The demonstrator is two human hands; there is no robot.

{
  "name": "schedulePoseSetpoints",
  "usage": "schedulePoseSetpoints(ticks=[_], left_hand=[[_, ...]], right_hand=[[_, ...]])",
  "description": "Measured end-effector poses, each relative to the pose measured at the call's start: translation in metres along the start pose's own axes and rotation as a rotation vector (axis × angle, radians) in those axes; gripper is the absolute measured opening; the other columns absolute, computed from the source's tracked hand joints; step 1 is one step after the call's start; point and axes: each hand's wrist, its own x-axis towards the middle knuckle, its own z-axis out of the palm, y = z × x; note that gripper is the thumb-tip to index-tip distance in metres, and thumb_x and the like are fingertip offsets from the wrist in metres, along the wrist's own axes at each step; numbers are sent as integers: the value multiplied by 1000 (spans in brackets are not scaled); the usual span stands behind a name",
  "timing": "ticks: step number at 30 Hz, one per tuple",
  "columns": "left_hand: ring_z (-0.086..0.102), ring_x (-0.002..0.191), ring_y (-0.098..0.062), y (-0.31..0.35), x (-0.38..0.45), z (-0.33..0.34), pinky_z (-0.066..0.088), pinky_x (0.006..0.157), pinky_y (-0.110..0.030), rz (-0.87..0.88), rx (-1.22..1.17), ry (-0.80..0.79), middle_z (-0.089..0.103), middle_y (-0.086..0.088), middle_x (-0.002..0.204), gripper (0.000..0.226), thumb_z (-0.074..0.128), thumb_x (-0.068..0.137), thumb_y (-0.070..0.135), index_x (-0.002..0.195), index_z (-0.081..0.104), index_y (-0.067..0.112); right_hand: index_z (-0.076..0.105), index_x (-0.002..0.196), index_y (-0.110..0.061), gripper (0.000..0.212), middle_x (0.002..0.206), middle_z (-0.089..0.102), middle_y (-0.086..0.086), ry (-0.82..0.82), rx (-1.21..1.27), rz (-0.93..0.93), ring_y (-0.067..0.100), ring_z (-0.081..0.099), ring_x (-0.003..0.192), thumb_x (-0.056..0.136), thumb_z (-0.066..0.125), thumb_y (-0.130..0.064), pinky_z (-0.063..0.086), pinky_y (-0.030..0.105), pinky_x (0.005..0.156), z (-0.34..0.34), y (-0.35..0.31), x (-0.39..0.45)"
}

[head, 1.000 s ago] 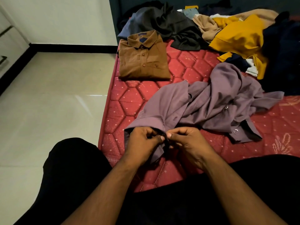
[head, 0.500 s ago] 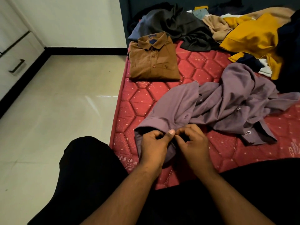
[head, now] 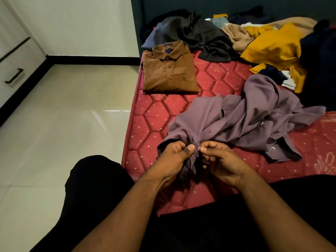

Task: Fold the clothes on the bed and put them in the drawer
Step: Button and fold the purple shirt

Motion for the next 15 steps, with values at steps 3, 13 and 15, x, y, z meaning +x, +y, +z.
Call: schedulePoseSetpoints(ticks=[3, 13, 15], left_hand=[[46, 80, -25, 1, -1, 3, 45, 72, -38, 46, 75, 98, 53, -16, 82, 16, 54, 99, 12, 87, 55, 2], [69, 71, -23, 84, 9, 18, 59, 71, -34, 95, -351, 13, 72, -15, 83, 27, 47, 99, 12, 85, 67, 1], [67, 82, -31, 118, 18, 15, 56, 81, -45, 182, -271, 71, 69, -22, 94, 24, 47, 100, 14, 97, 63, -4]], right_hand=[[59, 72, -14, 7, 60, 56, -1, 79, 32, -57, 9, 52, 54, 72, 67, -13, 44, 23, 52, 5, 13, 3], [69, 98, -14, 23, 96, 71, 2, 342, -891, -641, 11, 64, 87, 78, 60, -21, 53, 38, 81, -6, -27, 44], [63, 79, -12, 18, 78, 65, 0, 362, -1067, -729, 11, 58, 73, 81, 58, -29, 48, 36, 69, -10, -77, 43]])
